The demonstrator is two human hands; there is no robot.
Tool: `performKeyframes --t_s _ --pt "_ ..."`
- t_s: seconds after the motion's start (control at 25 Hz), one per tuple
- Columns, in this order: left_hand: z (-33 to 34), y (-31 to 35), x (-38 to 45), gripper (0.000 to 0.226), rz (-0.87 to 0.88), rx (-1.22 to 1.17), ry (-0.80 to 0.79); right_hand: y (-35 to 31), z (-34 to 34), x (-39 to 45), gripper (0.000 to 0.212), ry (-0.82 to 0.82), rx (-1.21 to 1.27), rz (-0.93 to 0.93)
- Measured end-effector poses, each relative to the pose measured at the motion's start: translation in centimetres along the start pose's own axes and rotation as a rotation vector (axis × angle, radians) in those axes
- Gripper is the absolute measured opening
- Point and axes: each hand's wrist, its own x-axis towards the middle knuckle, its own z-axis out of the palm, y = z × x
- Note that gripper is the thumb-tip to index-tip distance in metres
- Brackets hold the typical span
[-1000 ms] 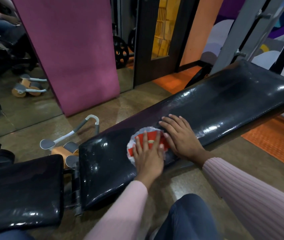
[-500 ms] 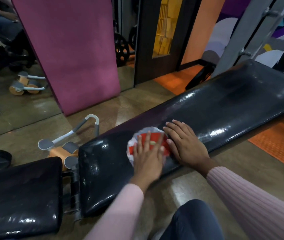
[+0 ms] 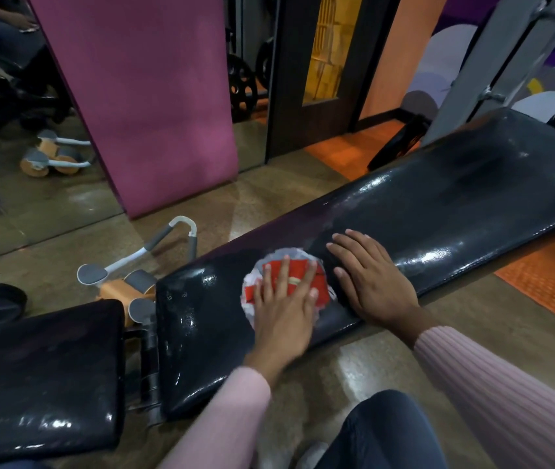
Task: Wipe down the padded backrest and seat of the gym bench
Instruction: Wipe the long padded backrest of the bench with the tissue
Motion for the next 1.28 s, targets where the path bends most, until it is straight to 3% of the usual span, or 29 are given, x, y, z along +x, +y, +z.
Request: performKeyframes --t_s 0.2,0.36,0.48,0.64,0.8,0.92,1.08,1.28 --pt "-0.7 -4.5 0.1 0.051 -0.242 -0.013 -0.025 -0.2 -0.1 0.0 0.046 -0.015 -0.041 -0.003" --pt "0.4 0.1 -4.3 0.054 -0.065 0.067 -0.020 -0.1 -0.1 0.1 0.046 -0.021 -0.036 -0.001" --pt "0.3 0.9 -1.3 0.053 -0.006 0.020 -0.042 -0.5 -0.3 0.2 0.046 -0.029 -0.070 0.010" --pt "-1.1 -3.0 3.9 0.049 -0.170 -0.054 -0.120 -2.3 -1.0 0.8 0.050 -0.006 -0.112 0.076" --pt "-1.8 -5.4 0.3 0.047 -0.324 -0.084 -0.068 -3.1 0.3 0.3 0.051 -0.026 -0.086 0.055" --pt "-1.5 -3.0 -2.2 0.047 -0.236 -0.024 -0.045 -2.7 0.9 0.6 0.051 -0.022 -0.069 0.020" --pt "-0.6 -0.4 1.7 0.052 -0.060 0.025 -0.040 -3.0 1.0 1.1 0.050 -0.080 -0.101 0.003" --pt "-1.3 -5.2 5.5 0.049 -0.265 -0.087 -0.064 -2.9 1.0 0.6 0.048 -0.078 -0.104 0.018"
